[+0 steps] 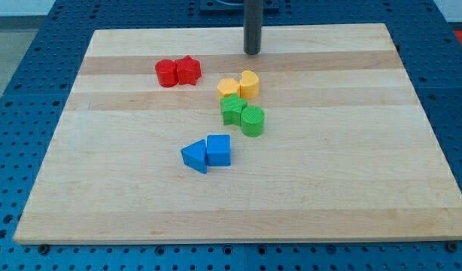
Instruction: Move your arm to the top right of the red star
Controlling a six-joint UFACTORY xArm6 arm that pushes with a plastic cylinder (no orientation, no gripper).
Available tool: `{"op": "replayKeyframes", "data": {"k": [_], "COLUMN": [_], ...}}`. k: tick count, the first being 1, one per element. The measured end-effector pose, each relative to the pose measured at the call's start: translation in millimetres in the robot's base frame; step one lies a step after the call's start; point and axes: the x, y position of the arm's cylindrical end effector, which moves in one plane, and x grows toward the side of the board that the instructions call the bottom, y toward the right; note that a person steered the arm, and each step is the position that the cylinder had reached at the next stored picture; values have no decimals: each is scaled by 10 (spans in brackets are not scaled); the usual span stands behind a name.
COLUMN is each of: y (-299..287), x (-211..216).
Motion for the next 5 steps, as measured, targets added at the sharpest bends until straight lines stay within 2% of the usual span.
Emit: {"op": "replayKeyframes", "data": {"k": [1, 4, 5], "y": [-231, -263, -263], "x": [17, 442, 460]}}
